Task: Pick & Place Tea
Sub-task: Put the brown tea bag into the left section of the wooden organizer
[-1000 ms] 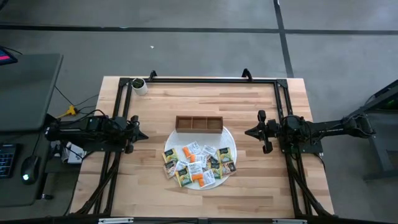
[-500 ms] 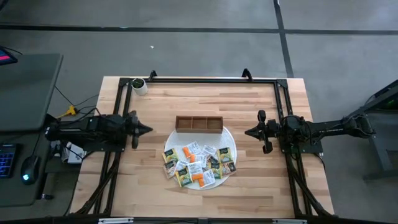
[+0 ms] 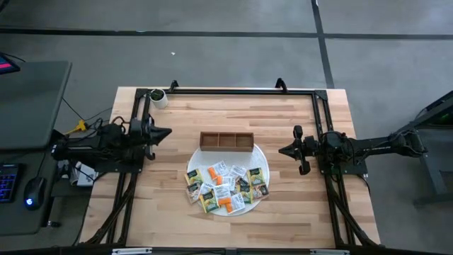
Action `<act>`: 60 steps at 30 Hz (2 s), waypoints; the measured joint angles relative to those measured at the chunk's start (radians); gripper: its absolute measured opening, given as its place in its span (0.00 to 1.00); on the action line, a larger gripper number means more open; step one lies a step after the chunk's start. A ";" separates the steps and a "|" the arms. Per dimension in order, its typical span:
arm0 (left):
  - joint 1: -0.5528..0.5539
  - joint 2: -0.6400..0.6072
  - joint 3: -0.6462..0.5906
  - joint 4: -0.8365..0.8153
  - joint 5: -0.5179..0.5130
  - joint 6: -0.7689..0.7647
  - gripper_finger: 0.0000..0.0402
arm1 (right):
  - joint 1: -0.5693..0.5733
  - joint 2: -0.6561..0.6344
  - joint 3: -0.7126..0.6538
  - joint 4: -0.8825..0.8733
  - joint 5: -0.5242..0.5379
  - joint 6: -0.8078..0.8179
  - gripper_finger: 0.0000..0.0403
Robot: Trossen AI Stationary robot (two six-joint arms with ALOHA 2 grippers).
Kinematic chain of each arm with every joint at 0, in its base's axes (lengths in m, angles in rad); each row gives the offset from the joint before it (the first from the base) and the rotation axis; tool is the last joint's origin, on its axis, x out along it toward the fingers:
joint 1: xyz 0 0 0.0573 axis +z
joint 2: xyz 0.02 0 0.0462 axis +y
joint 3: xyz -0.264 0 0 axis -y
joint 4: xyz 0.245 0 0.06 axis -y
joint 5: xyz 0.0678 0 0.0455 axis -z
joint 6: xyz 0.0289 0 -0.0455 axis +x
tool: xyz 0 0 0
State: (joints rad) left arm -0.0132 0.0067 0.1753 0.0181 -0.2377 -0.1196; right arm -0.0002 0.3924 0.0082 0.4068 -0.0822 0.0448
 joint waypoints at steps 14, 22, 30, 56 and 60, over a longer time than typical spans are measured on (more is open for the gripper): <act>0.000 0.091 0.054 0.074 0.128 0.170 0.05 | 0.000 0.000 0.000 0.000 0.000 0.000 0.03; 0.000 0.456 0.339 -0.112 0.101 0.411 0.20 | 0.000 0.000 0.000 0.000 0.000 0.000 0.03; 0.000 0.898 0.808 -0.598 0.046 0.505 0.30 | 0.000 0.000 0.000 0.000 0.000 0.000 0.03; -0.240 1.171 0.537 -0.421 0.560 -0.152 0.30 | 0.000 0.000 0.000 -0.001 0.000 0.000 0.03; -0.319 1.113 0.381 -0.252 0.426 -0.351 0.30 | 0.000 0.000 0.000 -0.002 0.000 0.000 0.03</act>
State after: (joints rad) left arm -0.3318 1.1196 0.5568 -0.2334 0.1882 -0.4701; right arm -0.0001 0.3923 0.0082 0.4049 -0.0821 0.0446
